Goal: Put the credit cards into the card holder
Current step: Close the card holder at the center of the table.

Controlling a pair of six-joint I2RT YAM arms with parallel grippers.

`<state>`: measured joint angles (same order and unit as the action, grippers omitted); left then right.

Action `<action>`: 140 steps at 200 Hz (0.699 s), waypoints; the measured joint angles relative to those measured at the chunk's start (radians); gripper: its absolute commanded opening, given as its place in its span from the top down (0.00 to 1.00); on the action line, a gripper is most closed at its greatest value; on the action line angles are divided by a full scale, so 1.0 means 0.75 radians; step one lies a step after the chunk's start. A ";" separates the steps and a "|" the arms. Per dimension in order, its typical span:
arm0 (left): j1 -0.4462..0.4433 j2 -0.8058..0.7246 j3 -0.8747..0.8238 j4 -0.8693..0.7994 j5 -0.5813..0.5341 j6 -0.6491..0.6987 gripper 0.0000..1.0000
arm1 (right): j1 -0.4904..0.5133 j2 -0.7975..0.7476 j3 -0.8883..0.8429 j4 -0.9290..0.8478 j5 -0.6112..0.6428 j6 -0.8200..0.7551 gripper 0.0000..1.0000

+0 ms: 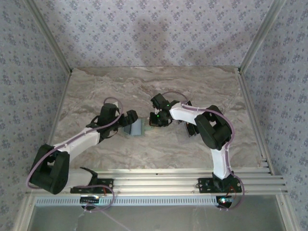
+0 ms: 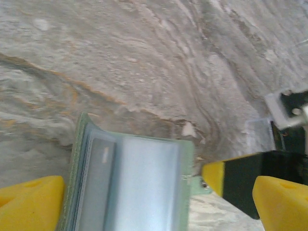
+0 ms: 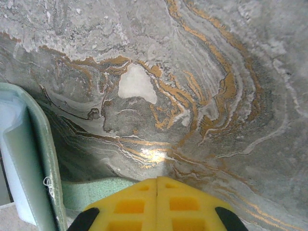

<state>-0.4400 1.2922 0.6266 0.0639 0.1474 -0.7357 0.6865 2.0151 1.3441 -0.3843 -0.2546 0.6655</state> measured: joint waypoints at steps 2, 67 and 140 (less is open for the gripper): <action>-0.009 0.001 0.001 0.001 -0.003 -0.004 0.00 | 0.000 0.000 0.000 0.000 0.000 0.000 0.98; -0.203 0.173 0.076 0.088 -0.048 -0.065 0.00 | -0.017 -0.001 -0.016 0.028 -0.021 0.010 0.95; -0.249 0.283 0.078 0.131 -0.124 -0.127 0.00 | -0.042 -0.085 -0.131 0.099 -0.051 0.062 0.59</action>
<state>-0.6270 1.5043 0.6853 0.1623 0.0544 -0.8307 0.6552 1.9511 1.2461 -0.3099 -0.2928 0.7116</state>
